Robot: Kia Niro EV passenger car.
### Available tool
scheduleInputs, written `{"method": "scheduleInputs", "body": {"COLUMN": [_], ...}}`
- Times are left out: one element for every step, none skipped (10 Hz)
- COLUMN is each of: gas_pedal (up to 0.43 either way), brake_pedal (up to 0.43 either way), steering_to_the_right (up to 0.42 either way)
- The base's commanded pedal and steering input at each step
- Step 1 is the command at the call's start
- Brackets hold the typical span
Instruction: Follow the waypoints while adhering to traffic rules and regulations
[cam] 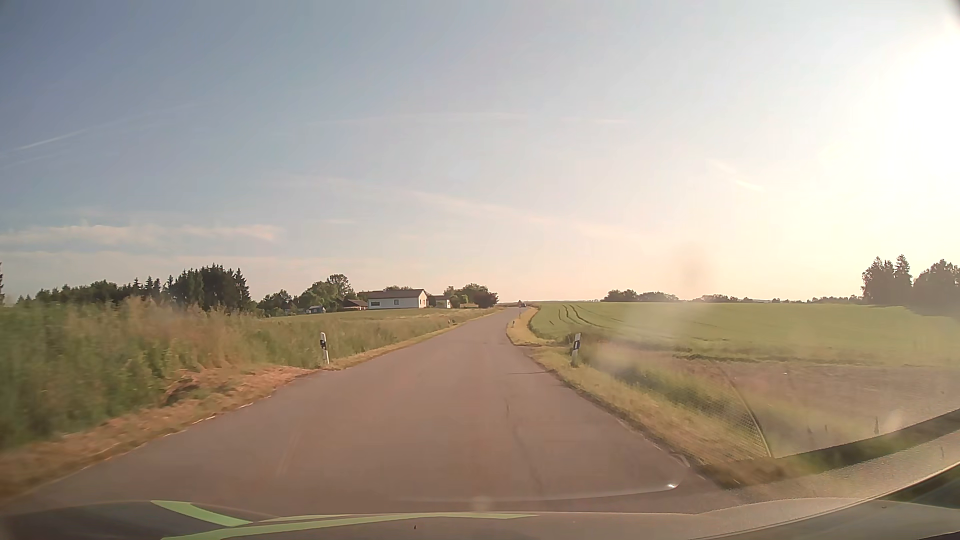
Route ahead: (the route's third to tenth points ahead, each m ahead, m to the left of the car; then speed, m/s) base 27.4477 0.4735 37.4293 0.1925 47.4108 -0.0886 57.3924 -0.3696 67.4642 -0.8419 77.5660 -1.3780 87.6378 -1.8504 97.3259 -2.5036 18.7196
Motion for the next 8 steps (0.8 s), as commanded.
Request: {"method": "scheduleInputs", "body": {"gas_pedal": [0.000,0.000,0.000,0.000,0.000,0.000,0.000,0.000], "brake_pedal": [0.000,0.000,0.000,0.000,0.000,0.000,0.000,0.000], "steering_to_the_right": [-0.002,-0.002,-0.001,-0.001,-0.002,-0.001,-0.001,-0.001]}}
